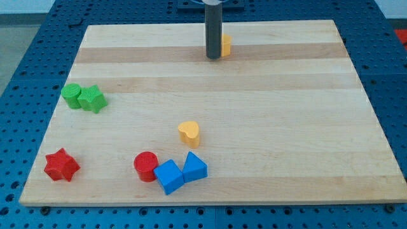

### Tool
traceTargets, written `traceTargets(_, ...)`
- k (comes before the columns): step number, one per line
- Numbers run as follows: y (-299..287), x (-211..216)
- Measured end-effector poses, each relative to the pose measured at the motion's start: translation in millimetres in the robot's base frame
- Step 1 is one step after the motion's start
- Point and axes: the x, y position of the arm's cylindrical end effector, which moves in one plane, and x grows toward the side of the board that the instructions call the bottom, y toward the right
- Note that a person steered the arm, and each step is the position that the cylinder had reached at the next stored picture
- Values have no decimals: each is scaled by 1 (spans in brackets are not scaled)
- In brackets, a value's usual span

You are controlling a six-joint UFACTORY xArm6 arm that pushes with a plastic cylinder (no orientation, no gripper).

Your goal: Push the yellow hexagon to the top center

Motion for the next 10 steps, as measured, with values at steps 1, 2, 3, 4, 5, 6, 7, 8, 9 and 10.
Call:
traceTargets(1, -4, -20)
traceTargets(2, -4, -13)
traceTargets(3, -4, 12)
traceTargets(4, 6, 21)
traceTargets(5, 18, 8)
traceTargets(6, 18, -16)
traceTargets(7, 18, -31)
traceTargets(8, 23, -29)
traceTargets(9, 44, -27)
traceTargets(10, 65, -27)
